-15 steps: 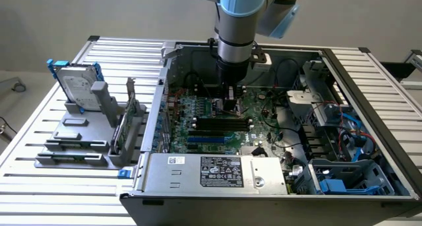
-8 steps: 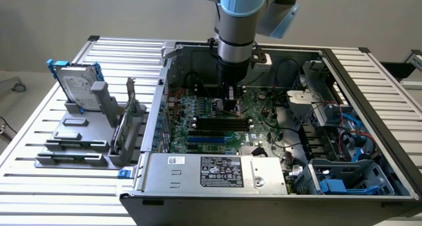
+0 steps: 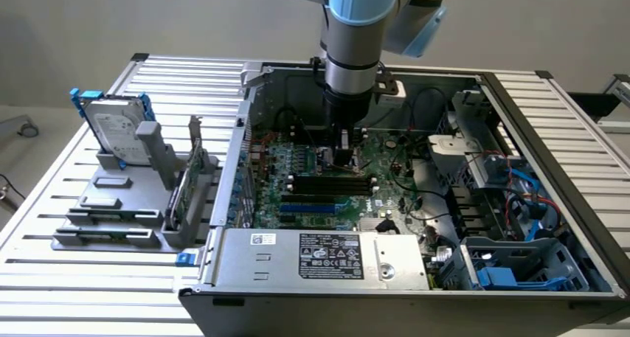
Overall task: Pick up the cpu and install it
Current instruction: 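Place the cpu into insertion slot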
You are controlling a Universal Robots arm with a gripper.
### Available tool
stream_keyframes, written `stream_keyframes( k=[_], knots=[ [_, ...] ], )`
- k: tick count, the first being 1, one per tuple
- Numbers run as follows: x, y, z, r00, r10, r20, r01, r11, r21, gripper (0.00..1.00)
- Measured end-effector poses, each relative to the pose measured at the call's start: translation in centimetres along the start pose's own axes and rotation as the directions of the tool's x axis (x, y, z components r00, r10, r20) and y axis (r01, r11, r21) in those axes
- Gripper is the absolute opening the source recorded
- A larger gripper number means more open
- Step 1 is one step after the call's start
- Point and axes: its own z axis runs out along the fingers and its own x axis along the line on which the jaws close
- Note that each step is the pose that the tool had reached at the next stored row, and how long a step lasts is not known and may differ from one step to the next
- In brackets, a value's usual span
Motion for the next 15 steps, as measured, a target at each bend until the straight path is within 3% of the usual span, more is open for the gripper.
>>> stream_keyframes(
  k=[8,15],
  knots=[
    [-0.04,-0.13,0.00,1.0000,0.000,-0.0001,0.000,1.0000,-0.0001,0.55],
    [-0.05,-0.10,0.00,1.0000,0.000,0.0035,0.000,1.0000,-0.0001,0.55]
  ],
)
